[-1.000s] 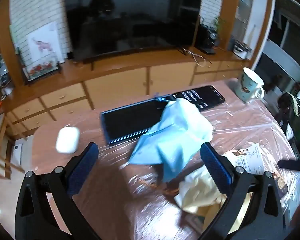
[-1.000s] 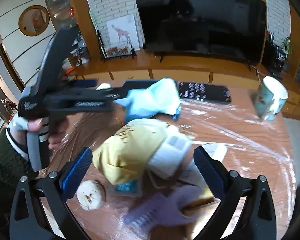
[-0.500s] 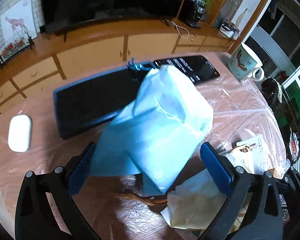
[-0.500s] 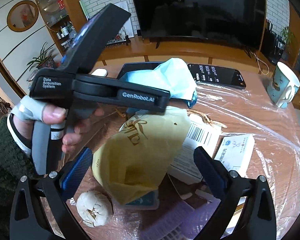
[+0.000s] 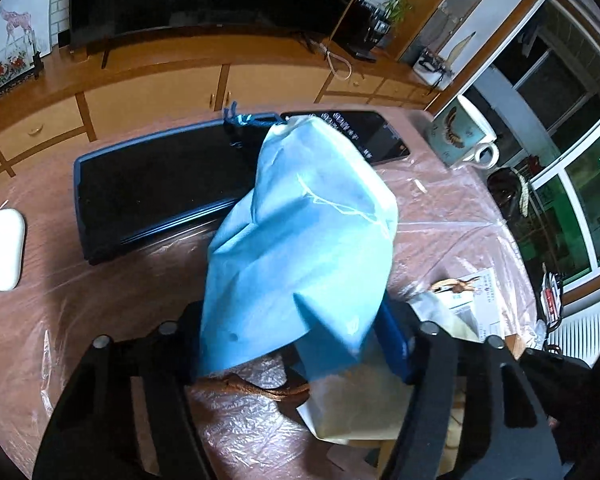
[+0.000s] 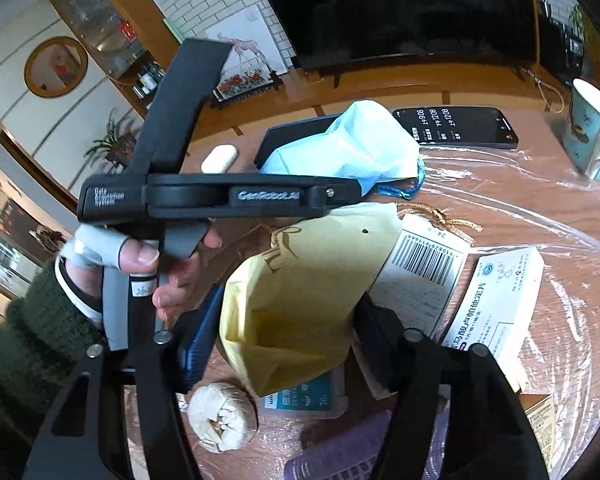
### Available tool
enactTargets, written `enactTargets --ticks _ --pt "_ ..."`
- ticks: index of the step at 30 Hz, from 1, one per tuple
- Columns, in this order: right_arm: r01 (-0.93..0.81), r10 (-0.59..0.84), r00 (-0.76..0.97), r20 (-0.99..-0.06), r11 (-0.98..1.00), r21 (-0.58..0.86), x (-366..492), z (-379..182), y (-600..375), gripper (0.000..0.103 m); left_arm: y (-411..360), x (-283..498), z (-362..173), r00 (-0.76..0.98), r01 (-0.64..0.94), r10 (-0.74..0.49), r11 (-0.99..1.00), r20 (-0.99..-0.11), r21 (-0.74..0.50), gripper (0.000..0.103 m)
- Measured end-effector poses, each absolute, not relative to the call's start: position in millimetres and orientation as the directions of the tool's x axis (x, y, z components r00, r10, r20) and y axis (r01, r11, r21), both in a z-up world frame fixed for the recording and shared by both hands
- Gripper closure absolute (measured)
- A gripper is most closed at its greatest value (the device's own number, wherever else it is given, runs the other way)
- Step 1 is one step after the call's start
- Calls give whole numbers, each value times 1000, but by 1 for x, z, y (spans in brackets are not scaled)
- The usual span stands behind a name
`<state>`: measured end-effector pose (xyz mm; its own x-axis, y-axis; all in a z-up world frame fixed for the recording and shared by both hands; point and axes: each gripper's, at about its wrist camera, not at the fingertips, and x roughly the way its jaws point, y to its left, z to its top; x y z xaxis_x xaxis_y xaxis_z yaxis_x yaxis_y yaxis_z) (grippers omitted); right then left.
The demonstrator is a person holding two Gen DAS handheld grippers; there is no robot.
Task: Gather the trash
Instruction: 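Grasp the blue face mask with the left tool while the right tool grasps the yellow paper bag, then carry the mask and yellow bag in both tools toward the black wastebasket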
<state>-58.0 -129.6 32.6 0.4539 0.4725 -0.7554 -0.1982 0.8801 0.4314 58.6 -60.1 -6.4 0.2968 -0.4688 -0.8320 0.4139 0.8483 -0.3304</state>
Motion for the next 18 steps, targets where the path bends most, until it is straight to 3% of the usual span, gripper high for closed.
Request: enactTargets --ticks 8,18 --pt "-229 525 471 -709 849 476 -61 42 -142 46 -44 49 4 334 385 -519 837 -787 -389 49" --pt "-237 550 490 -676 830 504 -65 45 -158 48 -17 21 26 434 330 -537 842 -723 -427 50"
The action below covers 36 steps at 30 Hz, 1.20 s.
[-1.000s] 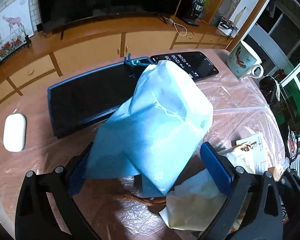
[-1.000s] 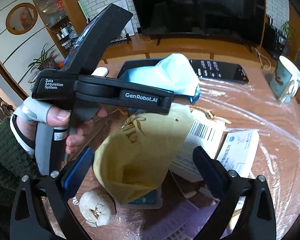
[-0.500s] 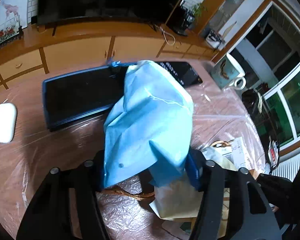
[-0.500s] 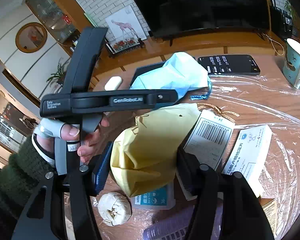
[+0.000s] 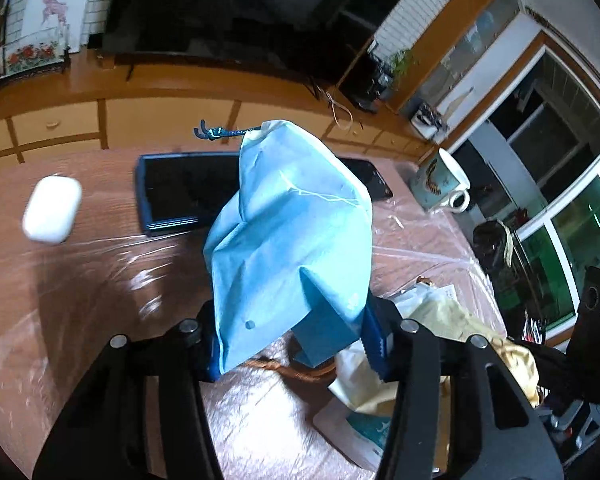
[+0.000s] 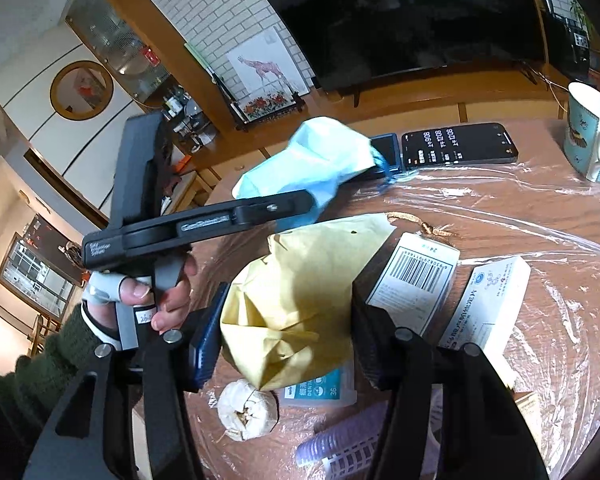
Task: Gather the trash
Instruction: 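Carry the mask and yellow bag in both tools toward the black wastebasket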
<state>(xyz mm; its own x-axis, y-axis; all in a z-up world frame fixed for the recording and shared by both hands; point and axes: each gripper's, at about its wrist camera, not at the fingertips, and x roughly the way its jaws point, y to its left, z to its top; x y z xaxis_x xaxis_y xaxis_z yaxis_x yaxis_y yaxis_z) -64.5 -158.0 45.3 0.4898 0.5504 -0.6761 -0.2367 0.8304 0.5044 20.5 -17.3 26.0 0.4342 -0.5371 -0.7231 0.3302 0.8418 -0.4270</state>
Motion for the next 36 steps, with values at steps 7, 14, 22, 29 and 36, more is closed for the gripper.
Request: enactTargets --ticks 7,14,22,29,36 --pt "-236 555 528 -643 823 517 -76 60 -178 48 -7 -18 42 510 300 -504 864 -697 -405 50" --pt "-212 534 561 -633 831 513 -91 69 -193 48 -5 -58 50 558 272 -467 884 -686 -381 50" --pt "-167 508 594 -623 836 523 -119 74 -210 48 -4 -97 48 581 235 -431 901 -691 -364 50" --pt "-166 500 604 -621 841 515 -145 79 -211 48 -4 -129 48 609 230 -379 925 -697 -302 50" --pt "-203 522 602 -605 832 516 -166 87 -213 48 -7 -154 62 643 228 -354 935 -679 -272 50"
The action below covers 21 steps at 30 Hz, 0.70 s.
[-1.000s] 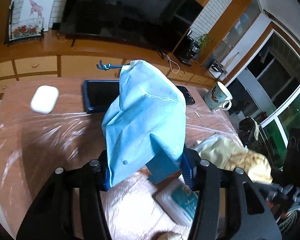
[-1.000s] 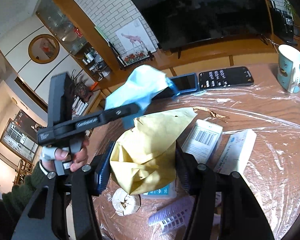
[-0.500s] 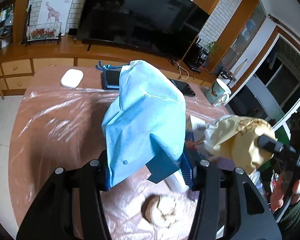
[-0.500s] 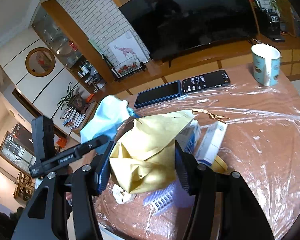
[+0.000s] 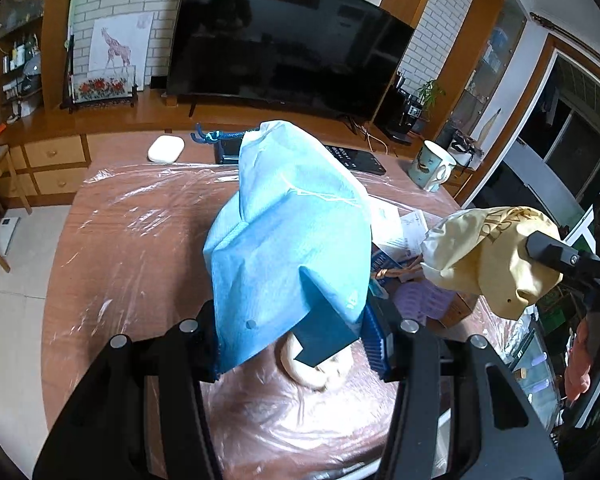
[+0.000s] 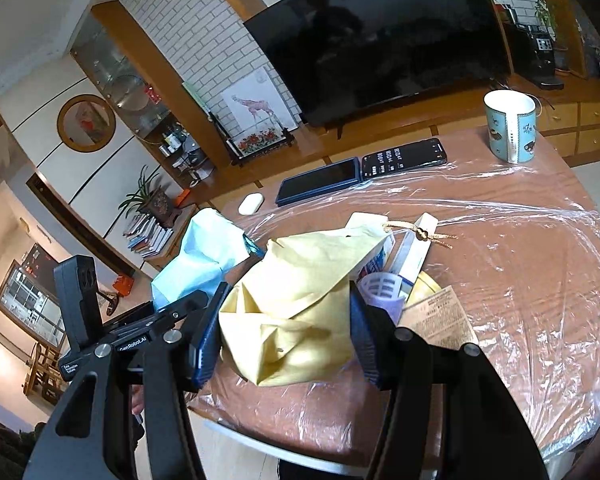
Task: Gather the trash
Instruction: 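Carry the mask and yellow bag in both tools toward the black wastebasket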
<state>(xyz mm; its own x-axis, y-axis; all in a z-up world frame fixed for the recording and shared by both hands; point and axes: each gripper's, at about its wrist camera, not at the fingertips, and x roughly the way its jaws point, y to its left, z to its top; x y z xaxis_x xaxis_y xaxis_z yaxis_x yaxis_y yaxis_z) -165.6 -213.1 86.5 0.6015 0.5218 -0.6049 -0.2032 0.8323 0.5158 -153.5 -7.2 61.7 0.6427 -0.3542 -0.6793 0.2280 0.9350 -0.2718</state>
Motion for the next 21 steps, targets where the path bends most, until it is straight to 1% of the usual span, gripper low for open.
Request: enactTargets --ticks 10,12,14,17,21 --pt "-280 576 584 -571 804 524 -203 98 -232 48 -29 -208 73 667 209 -329 944 -669 -256 50" --pt "-278 578 575 -579 804 526 -208 93 -232 49 -34 -217 71 662 203 -330 943 -673 -263 50" --pt "-284 571 558 -602 813 508 -210 83 -228 52 -39 -223 67 662 192 -318 947 -678 -257 50" --pt "-277 566 533 -629 819 502 -213 72 -225 54 -40 -230 64 663 167 -320 944 -677 -283 50" --pt "-291 579 532 -618 810 509 -222 74 -230 55 -44 -238 68 672 165 -314 947 -671 -277 50"
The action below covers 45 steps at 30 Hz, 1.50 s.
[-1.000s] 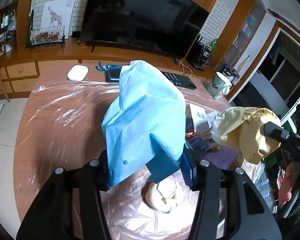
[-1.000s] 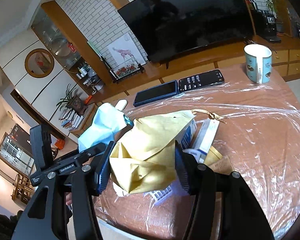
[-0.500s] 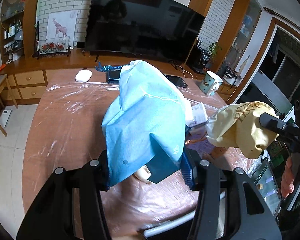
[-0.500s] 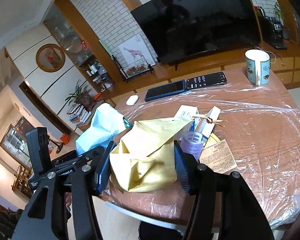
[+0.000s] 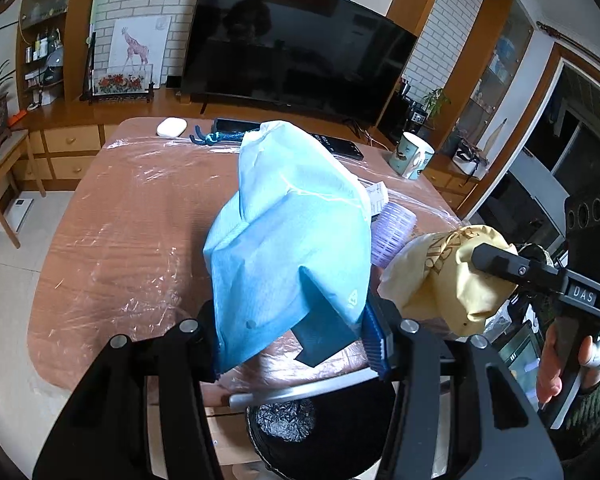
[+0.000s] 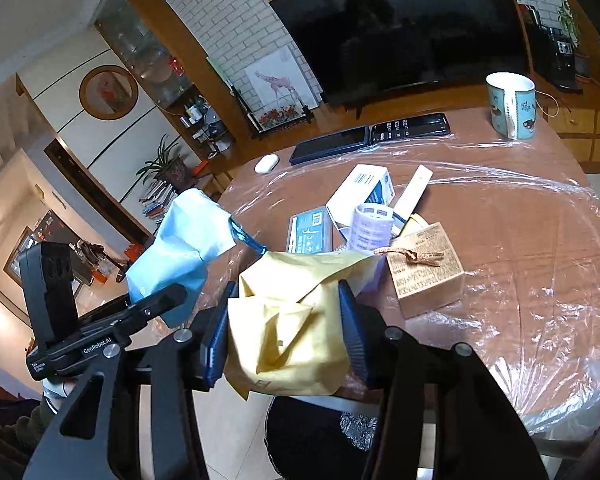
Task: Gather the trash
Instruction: 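Carry the mask and yellow bag in both tools toward the black wastebasket, then open both tools over the wastebasket to drop the mask and bag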
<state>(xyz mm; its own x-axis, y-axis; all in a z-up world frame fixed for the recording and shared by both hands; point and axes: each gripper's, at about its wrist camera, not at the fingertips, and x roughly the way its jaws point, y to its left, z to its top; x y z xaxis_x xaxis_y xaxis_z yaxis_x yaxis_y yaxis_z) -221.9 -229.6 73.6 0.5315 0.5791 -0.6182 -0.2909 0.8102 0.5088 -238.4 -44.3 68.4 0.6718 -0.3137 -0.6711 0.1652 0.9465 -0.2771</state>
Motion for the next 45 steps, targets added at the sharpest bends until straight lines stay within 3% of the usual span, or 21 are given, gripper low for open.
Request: enactTargets --ticks 12,45 --pt "-361 649 509 -565 757 544 -256 99 -245 55 -58 -279 84 667 220 -336 941 -665 -256 50" --pt "-248 663 391 -639 744 620 -330 43 -269 55 -112 -361 9 454 312 -343 926 -822 -214 50"
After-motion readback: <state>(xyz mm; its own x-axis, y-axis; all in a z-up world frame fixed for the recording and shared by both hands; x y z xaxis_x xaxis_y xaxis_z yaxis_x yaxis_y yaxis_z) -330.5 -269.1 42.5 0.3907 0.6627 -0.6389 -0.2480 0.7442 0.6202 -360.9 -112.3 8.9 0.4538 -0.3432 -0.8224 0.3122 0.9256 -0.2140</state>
